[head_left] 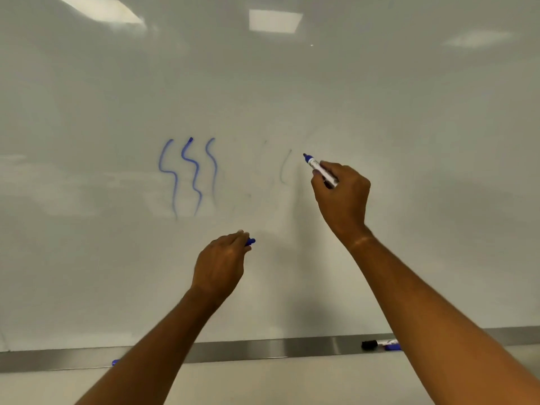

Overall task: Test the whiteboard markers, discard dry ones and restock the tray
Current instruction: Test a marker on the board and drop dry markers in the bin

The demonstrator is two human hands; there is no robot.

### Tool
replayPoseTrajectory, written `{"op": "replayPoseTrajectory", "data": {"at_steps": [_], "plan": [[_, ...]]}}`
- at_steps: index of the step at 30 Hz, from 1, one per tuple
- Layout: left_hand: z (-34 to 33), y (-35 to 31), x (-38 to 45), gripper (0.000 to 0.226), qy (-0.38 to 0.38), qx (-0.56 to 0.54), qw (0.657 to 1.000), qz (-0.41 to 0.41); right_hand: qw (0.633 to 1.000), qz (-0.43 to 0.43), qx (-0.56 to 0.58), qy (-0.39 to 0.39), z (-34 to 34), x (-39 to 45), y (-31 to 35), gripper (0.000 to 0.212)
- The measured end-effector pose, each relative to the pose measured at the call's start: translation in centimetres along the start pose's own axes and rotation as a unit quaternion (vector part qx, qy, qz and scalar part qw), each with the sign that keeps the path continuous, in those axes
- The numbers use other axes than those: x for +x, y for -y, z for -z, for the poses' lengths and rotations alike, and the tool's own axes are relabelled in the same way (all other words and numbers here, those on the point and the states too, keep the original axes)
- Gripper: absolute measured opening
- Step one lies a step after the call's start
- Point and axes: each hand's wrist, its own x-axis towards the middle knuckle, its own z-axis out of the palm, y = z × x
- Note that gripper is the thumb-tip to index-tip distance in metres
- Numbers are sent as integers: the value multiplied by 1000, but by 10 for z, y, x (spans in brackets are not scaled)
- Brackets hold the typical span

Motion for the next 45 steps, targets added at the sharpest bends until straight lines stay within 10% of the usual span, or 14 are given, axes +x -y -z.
{"op": "replayPoseTrajectory", "data": {"at_steps": [11,20,24,29,45], "plan": [[-18,0,-6,25,19,13,1000,13,992,72,-87,46,-16,8,-25,9],[-26,-3,-8,29,23,11,1000,6,995,-33,-66,62,3,-66,-66,3],[-29,-3,-11,29,35,9,999,12,980,-62,-47,184,7,-71,-64,11],[-26,-1,-16,27,42,6,999,21,986,-118,121,-2,17,6,-41,8],[-34,-7,-17,31,58,13,998,14,989,-136,47,34,24,-51,-95,18]]}}
